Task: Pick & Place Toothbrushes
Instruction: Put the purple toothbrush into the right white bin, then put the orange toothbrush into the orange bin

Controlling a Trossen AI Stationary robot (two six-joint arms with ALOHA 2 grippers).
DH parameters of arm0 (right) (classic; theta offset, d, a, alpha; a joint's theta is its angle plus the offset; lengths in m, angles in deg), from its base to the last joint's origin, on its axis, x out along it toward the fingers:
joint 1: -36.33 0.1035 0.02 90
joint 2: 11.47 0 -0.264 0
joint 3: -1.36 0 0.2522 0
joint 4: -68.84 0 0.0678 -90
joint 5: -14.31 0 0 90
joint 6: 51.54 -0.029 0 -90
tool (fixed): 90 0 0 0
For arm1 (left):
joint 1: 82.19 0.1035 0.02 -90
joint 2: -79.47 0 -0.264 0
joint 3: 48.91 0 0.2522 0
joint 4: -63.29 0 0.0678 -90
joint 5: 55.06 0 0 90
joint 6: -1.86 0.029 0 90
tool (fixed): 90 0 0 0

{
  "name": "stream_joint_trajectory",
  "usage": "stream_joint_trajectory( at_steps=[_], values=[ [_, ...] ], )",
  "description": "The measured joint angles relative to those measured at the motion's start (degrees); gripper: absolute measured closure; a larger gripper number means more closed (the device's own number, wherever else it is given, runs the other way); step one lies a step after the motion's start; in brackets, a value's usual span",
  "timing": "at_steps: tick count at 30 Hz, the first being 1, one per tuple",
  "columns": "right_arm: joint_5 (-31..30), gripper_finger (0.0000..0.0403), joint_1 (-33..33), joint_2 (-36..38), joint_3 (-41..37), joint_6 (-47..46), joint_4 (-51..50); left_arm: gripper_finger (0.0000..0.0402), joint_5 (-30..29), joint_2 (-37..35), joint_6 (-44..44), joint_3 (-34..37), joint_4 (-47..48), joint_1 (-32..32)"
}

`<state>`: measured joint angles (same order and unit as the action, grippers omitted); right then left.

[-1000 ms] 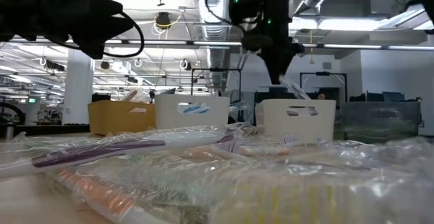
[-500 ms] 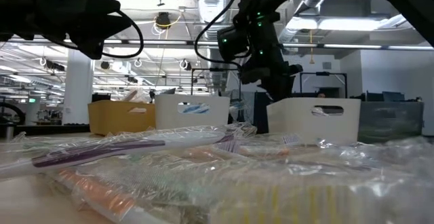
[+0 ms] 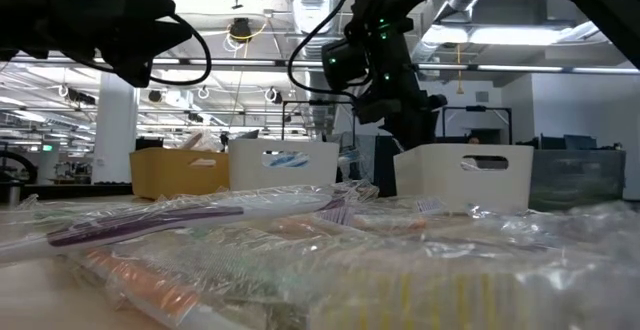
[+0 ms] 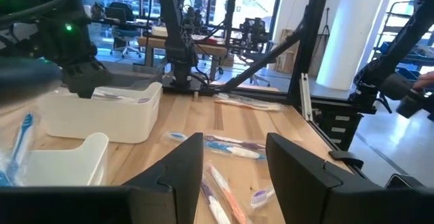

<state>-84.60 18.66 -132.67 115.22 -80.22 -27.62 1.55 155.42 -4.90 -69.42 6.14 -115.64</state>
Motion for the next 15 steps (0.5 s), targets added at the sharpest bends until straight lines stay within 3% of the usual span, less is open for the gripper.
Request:
stream_joint_trajectory(
  at_steps=[7, 15],
  values=[
    [0.0, 0.0199, 0.1, 0.0, 5.3, -0.6, -7.0, 0.0247, 0.0, 0.0, 0.0, 0.0, 0.0, 0.0],
    [1.9, 0.0175, 4.0, 4.4, 12.9, -1.0, -7.2, 0.0247, 0.2, 0.0, -1.6, 0.0, 0.0, 0.0]
  ],
)
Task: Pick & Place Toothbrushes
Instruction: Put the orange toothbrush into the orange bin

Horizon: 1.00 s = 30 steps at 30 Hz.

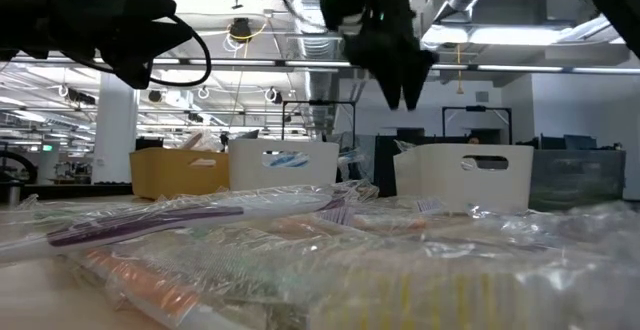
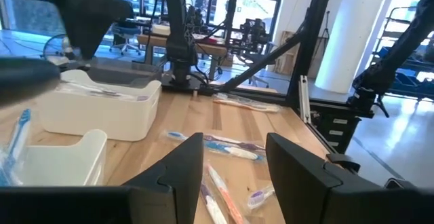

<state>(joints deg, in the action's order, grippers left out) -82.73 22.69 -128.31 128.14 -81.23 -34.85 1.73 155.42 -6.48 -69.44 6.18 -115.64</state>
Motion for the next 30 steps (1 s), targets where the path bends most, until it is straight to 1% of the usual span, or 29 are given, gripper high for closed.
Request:
stream_joint_trajectory(
  at_steps=[6, 11, 15, 20, 23, 27, 30],
  values=[
    [0.0, 0.0177, 7.1, 6.6, 1.3, -0.9, -0.2, 0.0247, 1.7, 0.0, -0.1, 0.0, 0.0, 0.0],
    [-0.3, 0.0177, 16.3, 11.2, 1.4, -4.9, -0.1, 0.0247, 1.7, 0.0, -0.1, 0.0, 0.1, 0.0],
    [-0.4, 0.0177, 24.4, 13.1, 1.4, -5.3, -0.1, 0.0247, 1.7, 0.0, -0.1, 0.0, 0.1, 0.0],
    [-0.5, 0.0178, 33.6, 13.3, 1.4, -6.9, -0.1, 0.0247, 1.6, 0.0, -0.1, 0.0, 0.1, 0.2],
    [-0.5, 0.0178, 38.4, 13.4, 1.2, -11.5, 0.0, 0.0247, 1.6, 0.0, -0.1, 0.0, 0.1, 0.2],
    [-0.5, 0.0178, 43.8, 13.4, 0.2, -23.4, -0.1, 0.0247, 1.6, 0.0, -0.1, 0.0, 0.1, 0.2],
    [-0.5, 0.0178, 47.7, 13.4, -1.2, -29.5, -0.1, 0.0247, 1.6, 0.0, -0.1, 0.0, 0.1, 0.2]
  ],
)
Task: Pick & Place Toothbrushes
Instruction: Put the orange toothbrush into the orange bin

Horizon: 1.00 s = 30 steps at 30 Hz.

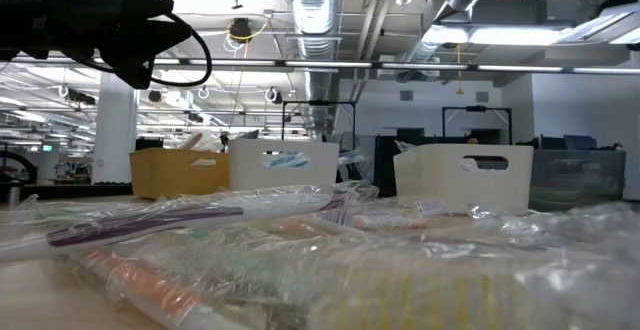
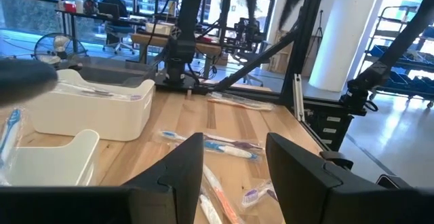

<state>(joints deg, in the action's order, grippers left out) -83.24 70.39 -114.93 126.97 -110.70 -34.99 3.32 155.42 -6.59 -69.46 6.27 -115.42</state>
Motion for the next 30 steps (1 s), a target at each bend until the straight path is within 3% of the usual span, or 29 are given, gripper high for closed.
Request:
stream_joint_trajectory(
  at_steps=[13, 24, 30],
  values=[
    [-3.0, 0.0178, 7.8, 0.0, -5.8, -16.3, 0.8, 0.0247, 0.0, 0.0, 8.4, 0.0, -0.1, 1.1],
    [-5.1, 0.0178, 8.2, 0.0, -15.4, -15.1, 6.1, 0.0247, 0.0, 0.0, 8.1, 0.0, -0.1, 2.3],
    [-10.3, 0.0178, 6.2, 0.0, -19.6, -1.1, 16.6, 0.0247, 0.0, 0.0, 8.5, 0.0, -0.1, 2.3]
  ],
)
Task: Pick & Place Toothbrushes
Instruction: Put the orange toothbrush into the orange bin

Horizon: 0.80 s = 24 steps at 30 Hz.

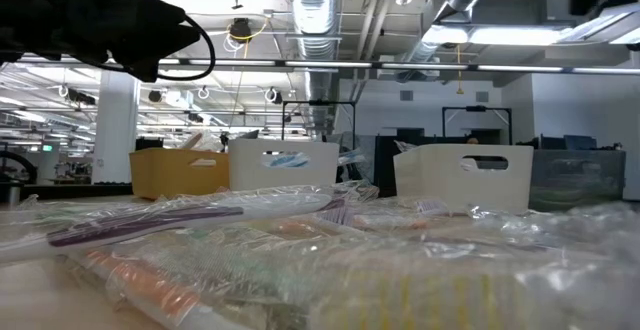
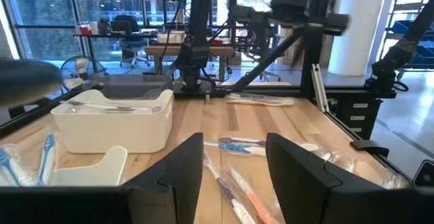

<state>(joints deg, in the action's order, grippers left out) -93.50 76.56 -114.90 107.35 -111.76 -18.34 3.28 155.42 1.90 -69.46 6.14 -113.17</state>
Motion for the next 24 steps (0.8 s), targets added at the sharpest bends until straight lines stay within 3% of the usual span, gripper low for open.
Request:
stream_joint_trajectory(
  at_steps=[7, 13, 24],
  values=[
    [-0.4, 0.0178, -0.3, -1.9, -1.7, 27.0, 20.6, 0.0247, 0.0, 0.0, 0.2, 0.0, 0.0, 0.0],
    [-0.6, 0.0178, -3.0, -7.3, -1.8, 46.2, 25.0, 0.0247, 0.0, 0.0, -1.0, 0.0, 0.2, 0.0],
    [2.4, 0.0178, -11.5, -13.4, -1.8, 50.3, 23.1, 0.0247, 0.0, 0.0, -3.7, 0.0, 2.5, 0.0]
  ],
)
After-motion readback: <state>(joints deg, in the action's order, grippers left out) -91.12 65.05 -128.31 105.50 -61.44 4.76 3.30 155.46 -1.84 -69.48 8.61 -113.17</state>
